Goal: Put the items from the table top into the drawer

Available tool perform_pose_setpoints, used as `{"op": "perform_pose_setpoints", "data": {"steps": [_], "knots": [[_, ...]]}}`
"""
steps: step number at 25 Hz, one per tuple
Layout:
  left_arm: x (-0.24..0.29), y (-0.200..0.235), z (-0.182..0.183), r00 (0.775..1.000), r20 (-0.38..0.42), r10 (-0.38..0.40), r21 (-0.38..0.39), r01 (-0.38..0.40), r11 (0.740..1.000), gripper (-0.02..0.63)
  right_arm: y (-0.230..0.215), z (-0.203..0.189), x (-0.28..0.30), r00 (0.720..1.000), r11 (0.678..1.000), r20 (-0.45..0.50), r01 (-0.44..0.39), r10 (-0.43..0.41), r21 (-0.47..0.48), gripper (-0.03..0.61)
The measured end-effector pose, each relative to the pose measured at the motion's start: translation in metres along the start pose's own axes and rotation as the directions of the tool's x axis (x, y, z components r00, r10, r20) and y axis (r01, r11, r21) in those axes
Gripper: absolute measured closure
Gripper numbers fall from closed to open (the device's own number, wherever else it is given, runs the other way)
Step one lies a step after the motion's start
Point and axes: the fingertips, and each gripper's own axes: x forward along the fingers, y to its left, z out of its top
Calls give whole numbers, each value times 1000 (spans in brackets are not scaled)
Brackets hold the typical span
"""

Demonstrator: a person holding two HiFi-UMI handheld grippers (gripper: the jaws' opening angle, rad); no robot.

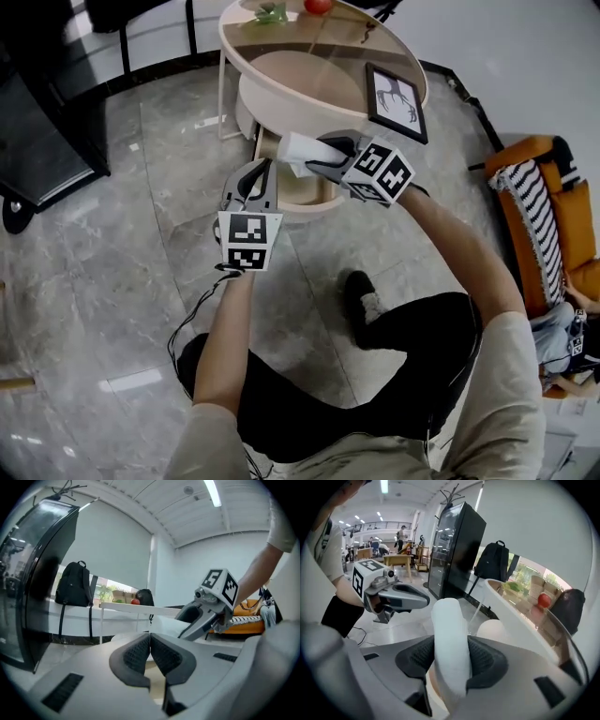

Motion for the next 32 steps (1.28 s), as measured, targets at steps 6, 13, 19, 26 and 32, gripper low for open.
{"op": "perform_pose_setpoints", "data": {"steps": [6, 13, 19, 26, 32], "knots": [[-14, 15, 0, 1000, -13, 20, -46, -21, 999, 594, -16, -71, 55, 997, 992, -46, 65, -61, 106, 358], [-9, 29, -38, 994, -103, 36, -41, -41, 998, 594, -36, -125, 129, 986, 988, -149, 97, -79, 117, 357], [7, 25, -60, 989, -148, 16, -32, -21, 999, 595, -39, -146, 184, 981, 987, -183, 97, -73, 129, 357], [-4, 37, -61, 987, -155, 31, -18, -34, 999, 594, -56, -155, 221, 974, 966, -191, 161, -122, 202, 357], [-15, 31, -82, 974, -226, 7, 61, 7, 998, 594, -54, -169, 235, 965, 953, -243, 162, -98, 257, 355]]}}
